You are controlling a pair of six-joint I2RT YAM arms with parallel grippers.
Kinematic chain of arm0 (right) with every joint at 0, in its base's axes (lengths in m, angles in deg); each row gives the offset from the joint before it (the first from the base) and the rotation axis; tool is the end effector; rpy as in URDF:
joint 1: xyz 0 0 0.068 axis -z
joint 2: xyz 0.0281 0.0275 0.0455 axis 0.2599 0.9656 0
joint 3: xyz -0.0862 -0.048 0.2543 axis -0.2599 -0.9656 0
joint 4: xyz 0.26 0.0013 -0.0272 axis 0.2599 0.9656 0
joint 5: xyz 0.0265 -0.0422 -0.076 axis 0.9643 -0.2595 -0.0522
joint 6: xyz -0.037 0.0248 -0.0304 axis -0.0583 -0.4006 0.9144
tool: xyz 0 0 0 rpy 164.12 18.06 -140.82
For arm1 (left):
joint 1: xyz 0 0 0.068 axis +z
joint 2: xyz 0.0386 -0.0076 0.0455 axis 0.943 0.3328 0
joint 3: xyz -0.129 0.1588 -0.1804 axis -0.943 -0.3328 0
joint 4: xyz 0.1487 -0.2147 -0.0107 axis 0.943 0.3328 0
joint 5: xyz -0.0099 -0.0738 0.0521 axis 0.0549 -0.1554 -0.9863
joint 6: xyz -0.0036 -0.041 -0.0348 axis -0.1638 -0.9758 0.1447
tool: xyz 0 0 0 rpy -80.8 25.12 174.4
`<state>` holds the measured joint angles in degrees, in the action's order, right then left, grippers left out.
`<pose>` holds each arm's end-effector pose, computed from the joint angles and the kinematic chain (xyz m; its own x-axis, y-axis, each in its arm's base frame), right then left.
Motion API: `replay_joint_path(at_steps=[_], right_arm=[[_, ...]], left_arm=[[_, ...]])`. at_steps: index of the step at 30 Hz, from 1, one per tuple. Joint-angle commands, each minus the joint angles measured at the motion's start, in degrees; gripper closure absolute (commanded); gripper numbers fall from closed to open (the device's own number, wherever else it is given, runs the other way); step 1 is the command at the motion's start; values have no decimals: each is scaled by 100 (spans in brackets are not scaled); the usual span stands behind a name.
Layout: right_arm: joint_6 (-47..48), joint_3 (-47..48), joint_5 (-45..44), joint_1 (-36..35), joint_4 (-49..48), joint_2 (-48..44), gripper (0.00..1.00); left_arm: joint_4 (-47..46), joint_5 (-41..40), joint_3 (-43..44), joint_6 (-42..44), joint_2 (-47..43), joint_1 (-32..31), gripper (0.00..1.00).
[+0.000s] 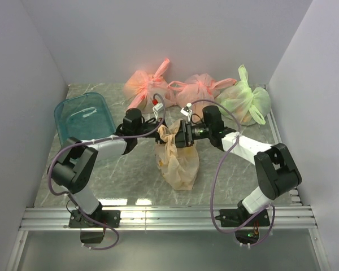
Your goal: Place the fake fruits into the plastic bag and tie a complex knot
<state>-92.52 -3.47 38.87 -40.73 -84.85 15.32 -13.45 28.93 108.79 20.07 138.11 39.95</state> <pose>0.2820 0.1706 0.2300 -0.8589 -0.1190 -0.4981 -0.5119 0.1722 0.8416 0.2858 -0.2041 0.2334 -0.8148 0.0110 -0.5797 0.5791 0.0653 -0.8127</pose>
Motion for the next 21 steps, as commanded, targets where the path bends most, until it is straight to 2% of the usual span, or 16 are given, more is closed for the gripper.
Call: replay_joint_path(at_steps=[1, 5, 8, 10, 11, 12, 14, 15, 17, 19, 21], right_arm=[[-479, 180, -456, -113, -964, 154, 34], [-94, 276, -508, -79, -630, 312, 39], [581, 373, -657, -35, 19, 173, 42], [969, 443, -780, 1, 783, 93, 43], [1502, 617, -859, 27, 1134, 40, 43], [1777, 732, -991, 36, 1990, 22, 41], [2505, 996, -1210, 45, 2873, 13, 38], [2709, 1241, -1325, 62, 3643, 5, 37], [3052, 1435, -1589, 167, 4159, -65, 37], [3159, 1498, -1607, 281, 4608, -153, 29], [3274, 1568, -1616, 405, 4862, -250, 28]], left_arm=[[-954, 669, -8, -486, 264, -314, 100], [-737, 660, 80, -127, 519, -551, 100], [-762, 695, 45, -21, 730, -578, 100], [-413, 686, 62, 295, 739, -560, 100], [-341, 712, 45, 392, 713, -560, 100], [-166, 704, 54, 662, 678, -551, 100], [134, 704, 63, 858, 547, -534, 100], [178, 678, 62, 954, 511, -534, 100], [126, 686, 36, 946, 414, -499, 100], [90, 739, 10, 885, 370, -472, 100], [-67, 818, -8, 841, 291, -472, 100]])
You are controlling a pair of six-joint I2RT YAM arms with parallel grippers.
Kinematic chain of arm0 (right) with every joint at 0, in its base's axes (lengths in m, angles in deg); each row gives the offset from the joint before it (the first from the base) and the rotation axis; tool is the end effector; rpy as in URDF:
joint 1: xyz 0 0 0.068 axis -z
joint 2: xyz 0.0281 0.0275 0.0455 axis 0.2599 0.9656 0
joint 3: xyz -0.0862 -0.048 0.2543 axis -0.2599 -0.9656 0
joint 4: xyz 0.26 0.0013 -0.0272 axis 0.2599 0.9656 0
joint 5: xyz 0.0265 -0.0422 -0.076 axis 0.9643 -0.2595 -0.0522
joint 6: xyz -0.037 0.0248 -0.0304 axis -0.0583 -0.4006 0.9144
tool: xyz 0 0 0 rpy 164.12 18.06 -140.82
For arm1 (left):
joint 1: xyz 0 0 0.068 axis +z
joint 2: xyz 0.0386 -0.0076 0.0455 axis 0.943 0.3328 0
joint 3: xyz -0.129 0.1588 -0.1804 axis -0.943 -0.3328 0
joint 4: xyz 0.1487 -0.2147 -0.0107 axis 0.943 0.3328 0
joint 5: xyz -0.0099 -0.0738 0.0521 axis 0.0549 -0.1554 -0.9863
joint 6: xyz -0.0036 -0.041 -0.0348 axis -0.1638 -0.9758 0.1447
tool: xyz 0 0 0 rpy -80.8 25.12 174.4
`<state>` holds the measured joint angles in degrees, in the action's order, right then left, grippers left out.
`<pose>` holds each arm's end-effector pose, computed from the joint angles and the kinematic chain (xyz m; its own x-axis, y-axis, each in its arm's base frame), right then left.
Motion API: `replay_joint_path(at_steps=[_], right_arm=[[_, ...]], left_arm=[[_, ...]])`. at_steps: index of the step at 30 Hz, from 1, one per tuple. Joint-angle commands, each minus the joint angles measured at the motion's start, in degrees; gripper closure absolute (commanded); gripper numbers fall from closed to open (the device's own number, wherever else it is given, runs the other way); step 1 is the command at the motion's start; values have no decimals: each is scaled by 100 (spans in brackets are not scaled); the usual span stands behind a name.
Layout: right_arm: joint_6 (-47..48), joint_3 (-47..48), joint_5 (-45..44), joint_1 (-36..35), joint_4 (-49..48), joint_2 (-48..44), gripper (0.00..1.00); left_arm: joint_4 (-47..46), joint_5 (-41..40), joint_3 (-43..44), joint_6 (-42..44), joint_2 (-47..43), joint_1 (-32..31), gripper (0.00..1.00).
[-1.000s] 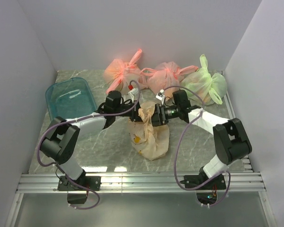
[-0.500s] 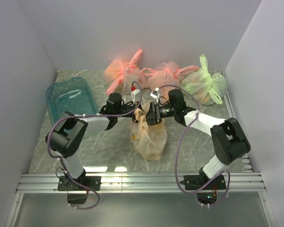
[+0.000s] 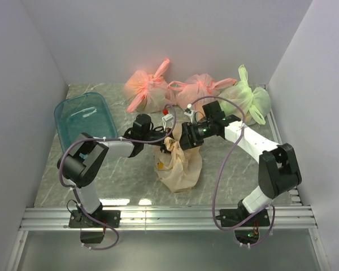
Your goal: Place the fake fruits into the plastic bag and tie a complex knot
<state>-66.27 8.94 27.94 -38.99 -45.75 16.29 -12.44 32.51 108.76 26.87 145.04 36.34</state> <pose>0.2850 0.1571 0.2401 -0.8388 -0.2677 -0.4740 -0.5443 0.4294 0.7207 0.2798 -0.2280 0.1914 -0.8065 0.1557 -0.5704 0.5816 0.0360 -0.8126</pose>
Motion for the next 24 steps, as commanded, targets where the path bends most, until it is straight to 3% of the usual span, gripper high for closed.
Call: replay_joint_path(at_steps=[1, 8, 12, 16, 19, 20, 23, 24], right_arm=[[658, 353, -584, 248, 1015, -372, 28], [527, 222, -724, 476, 1235, -890, 38], [456, 204, -892, 511, 1296, -918, 25], [552, 221, -770, 590, 1402, -935, 25], [675, 108, -567, 809, 1341, -1084, 46], [658, 72, -524, 845, 1262, -1102, 61], [535, -24, -191, 837, 1069, -1094, 86], [430, -42, -59, 819, 868, -1059, 88]], left_arm=[[-238, 529, -32, 118, -428, -111, 100], [-301, 583, -32, 3, -578, -103, 100], [-441, 592, -15, -85, -525, -103, 100], [-380, 521, 82, -6, -481, -111, 100], [-476, 521, 100, -76, -429, -103, 100], [-494, 521, 108, -120, -420, -111, 100], [-459, 548, 152, -120, -384, -111, 100], [-450, 548, 161, -111, -384, -103, 100]])
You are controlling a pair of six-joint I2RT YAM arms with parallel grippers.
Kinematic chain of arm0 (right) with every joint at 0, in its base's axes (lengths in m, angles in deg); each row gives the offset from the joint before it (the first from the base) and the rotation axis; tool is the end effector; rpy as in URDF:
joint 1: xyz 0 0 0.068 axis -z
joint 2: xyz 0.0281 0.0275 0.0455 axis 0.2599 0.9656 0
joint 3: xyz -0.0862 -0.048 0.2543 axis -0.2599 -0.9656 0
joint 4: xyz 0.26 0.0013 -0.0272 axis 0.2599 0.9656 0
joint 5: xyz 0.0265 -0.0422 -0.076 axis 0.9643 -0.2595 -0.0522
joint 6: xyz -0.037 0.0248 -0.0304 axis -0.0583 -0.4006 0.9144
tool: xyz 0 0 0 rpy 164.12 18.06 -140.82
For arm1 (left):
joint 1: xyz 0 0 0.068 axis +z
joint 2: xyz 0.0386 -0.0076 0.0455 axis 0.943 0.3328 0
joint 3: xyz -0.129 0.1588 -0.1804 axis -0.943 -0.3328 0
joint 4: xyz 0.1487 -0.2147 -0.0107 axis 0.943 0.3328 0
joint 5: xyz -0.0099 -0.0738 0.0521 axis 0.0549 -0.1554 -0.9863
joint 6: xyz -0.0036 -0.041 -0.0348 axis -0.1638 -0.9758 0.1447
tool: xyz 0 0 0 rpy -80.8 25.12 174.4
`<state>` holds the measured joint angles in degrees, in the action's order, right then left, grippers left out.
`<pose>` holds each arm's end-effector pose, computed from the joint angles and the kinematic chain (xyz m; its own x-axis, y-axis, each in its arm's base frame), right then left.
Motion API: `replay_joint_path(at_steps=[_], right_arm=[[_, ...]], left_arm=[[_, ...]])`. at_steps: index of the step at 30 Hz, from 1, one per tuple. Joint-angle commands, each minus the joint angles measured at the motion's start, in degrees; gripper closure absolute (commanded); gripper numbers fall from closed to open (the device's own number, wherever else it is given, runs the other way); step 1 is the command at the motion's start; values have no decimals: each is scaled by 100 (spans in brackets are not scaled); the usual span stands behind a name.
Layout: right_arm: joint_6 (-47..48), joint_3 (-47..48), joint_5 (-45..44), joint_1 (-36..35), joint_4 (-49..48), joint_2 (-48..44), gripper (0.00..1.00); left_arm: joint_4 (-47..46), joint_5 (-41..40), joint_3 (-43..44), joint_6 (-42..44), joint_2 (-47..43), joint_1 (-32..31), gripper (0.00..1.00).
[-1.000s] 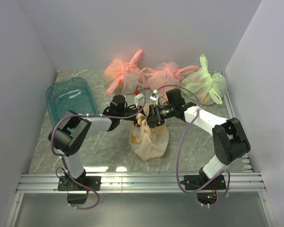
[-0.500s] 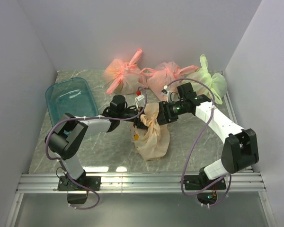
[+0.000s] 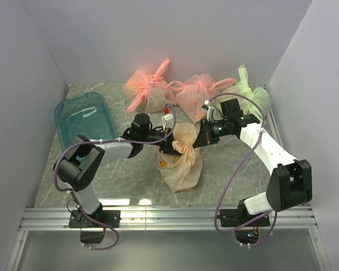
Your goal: Place the fake fruits into the plastic bag and tie a complex knot
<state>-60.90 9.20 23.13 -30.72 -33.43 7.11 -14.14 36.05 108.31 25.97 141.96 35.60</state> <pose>0.2680 0.1021 0.2737 -0.8446 -0.1936 -0.4992 -0.5118 0.5658 0.6465 0.2702 -0.2282 0.2102 -0.7711 0.1820 -0.6101 0.6127 -0.0482 -0.7888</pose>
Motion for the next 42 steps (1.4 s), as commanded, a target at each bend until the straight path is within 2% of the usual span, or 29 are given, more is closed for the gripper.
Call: replay_joint_path(at_steps=[1, 4, 5, 9, 11, 13, 16, 17, 19, 20, 22, 24, 26, 30, 34, 40, 42], right_arm=[[-291, -77, 554, -51, -436, -97, 87], [-564, -16, 652, -288, -770, 123, 78], [-679, -42, 600, -349, -902, 149, 72], [-1215, -60, 460, -692, -1780, 141, 58], [-1435, -60, 397, -921, -2035, 193, 52], [-1593, -60, 126, -1165, -2124, 255, 52], [-1786, -147, -305, -1447, -2291, 290, 46], [-1770, -165, -402, -1492, -2222, 282, 39], [-1560, -191, -612, -1519, -2099, 212, 32], [-1437, -165, -692, -1493, -1855, 185, 24], [-964, 9, -1007, -1484, -1520, 71, 23], [-742, 98, -1167, -1440, -1159, -34, 9], [-435, 221, -1255, -1422, -887, -184, 5], [-126, 485, -1265, -1221, -604, -360, 4], [-240, 696, -571, -764, -560, -378, 4], [-47, 424, 370, -473, -332, -290, 28], [-116, 249, 520, -491, -410, -290, 30]], left_arm=[[-297, 202, 216, -30, -50, -28, 100], [-446, 229, 225, -127, -15, -28, 100], [-490, 237, 216, -188, 11, -28, 100], [-910, 176, 146, -530, 126, -37, 100], [-1665, 106, 111, -1116, 266, -37, 100], [-2541, 10, 67, -1558, 441, -37, 100], [-3290, -289, 40, -2174, 600, -11, 100], [-3433, -386, 14, -2445, 627, 41, 100], [-3557, -623, -56, -2623, 662, 129, 100], [-3584, -659, -83, -2693, 653, 226, 100], [-3453, -860, -188, -2668, 566, 305, 100], [-3399, -984, -285, -2693, 495, 393, 100], [-3356, -1019, -285, -2668, 416, 402, 100], [-3163, -1046, -259, -2588, 363, 394, 100], [-3083, -1011, -294, -2483, 337, 385, 100], [-3153, -975, -276, -2518, 354, 385, 100], [-3284, -993, -250, -2597, 381, 393, 100]])
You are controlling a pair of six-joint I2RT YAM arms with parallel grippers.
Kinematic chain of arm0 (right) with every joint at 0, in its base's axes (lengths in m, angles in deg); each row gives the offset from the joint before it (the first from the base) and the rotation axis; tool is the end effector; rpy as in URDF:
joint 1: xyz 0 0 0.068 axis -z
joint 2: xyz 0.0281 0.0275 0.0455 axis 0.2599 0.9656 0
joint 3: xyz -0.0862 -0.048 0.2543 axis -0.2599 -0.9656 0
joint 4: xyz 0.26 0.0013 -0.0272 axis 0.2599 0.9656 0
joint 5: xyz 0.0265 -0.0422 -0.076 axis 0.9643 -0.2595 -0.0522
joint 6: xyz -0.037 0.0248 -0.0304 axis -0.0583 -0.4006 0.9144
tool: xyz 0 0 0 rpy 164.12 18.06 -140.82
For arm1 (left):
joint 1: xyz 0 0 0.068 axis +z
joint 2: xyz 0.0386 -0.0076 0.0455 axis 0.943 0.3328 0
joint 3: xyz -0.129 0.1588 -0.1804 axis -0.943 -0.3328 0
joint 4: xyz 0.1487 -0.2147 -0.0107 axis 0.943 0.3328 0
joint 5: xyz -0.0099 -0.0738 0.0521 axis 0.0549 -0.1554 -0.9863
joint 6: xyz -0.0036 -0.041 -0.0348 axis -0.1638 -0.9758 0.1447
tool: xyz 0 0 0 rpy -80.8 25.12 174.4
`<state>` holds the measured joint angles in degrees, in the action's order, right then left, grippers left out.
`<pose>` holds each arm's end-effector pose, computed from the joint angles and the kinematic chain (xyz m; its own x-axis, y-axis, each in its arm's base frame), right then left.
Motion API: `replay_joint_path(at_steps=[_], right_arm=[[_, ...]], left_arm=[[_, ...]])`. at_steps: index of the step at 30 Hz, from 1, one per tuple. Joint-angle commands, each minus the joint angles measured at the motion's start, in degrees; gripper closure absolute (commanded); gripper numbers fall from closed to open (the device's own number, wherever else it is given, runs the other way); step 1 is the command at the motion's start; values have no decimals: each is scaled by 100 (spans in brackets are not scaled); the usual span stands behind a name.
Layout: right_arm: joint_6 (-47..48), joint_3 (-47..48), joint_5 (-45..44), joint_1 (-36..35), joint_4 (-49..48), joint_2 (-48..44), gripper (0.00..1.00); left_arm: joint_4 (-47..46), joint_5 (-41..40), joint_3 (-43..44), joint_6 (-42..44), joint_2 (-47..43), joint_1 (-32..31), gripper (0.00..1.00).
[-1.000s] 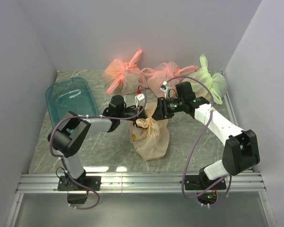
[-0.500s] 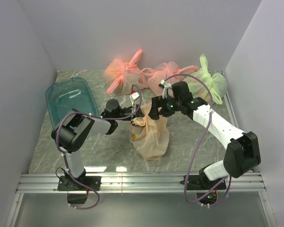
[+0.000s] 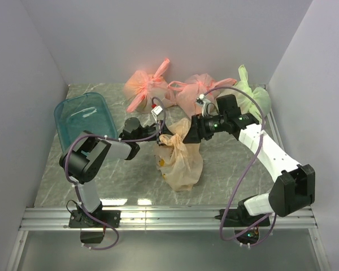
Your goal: Place the fake fruits into the plastic bag and tie a complex knot
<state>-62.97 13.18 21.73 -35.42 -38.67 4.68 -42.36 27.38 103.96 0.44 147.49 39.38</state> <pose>0.2641 0.1251 0.3119 -0.7380 -0.2014 -0.6440 -0.6411 0.5072 0.5760 0.2873 -0.2084 0.2014 -0.8790 -0.0769 -0.4707 0.4749 -0.0505 -0.8786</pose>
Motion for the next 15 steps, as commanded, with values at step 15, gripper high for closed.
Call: replay_joint_path(at_steps=[15], right_arm=[[-1683, -599, 669, -680, -2144, 804, 17]], left_arm=[[-1176, 419, 510, -668, 346, -169, 100]])
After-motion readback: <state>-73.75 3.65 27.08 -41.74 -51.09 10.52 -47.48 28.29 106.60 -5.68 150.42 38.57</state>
